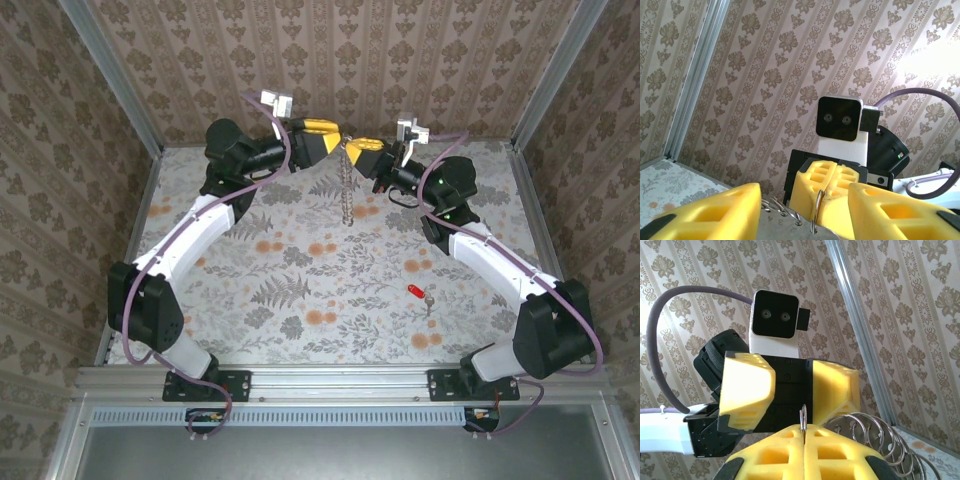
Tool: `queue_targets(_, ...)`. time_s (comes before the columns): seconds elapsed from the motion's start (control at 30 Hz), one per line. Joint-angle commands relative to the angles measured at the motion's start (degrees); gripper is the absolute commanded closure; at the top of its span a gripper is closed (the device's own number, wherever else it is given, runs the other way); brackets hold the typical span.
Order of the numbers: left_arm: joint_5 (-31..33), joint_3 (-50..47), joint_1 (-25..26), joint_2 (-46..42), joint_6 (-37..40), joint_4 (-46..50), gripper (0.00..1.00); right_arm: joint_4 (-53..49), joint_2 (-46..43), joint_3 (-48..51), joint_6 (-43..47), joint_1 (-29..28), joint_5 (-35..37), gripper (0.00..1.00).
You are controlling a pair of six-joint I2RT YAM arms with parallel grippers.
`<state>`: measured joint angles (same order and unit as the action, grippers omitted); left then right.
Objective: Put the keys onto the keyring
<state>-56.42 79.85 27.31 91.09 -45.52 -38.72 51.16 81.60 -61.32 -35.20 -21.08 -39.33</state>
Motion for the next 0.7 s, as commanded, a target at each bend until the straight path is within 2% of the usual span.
queue_targets(0.0, -2.2, -0.7, 0.0, 0.7, -1.0, -2.4, 0.53, 3.0, -0.7, -1.3, -0.7, -0.4, 0.7, 1.00)
queue_targets(0.37, -3.1, -0.4, 1.5, 1.6, 0.2, -0.9, 0.58, 3.0, -0.7, -1.2, -0.8, -0.4, 0.5, 1.00)
queue_targets(0.67, -3.1, 0.6, 1.9, 2.5, 0.0, -1.2, 0.72, 2.5, -0.8, -1.2, -0.5, -0.4, 0.1, 1.00)
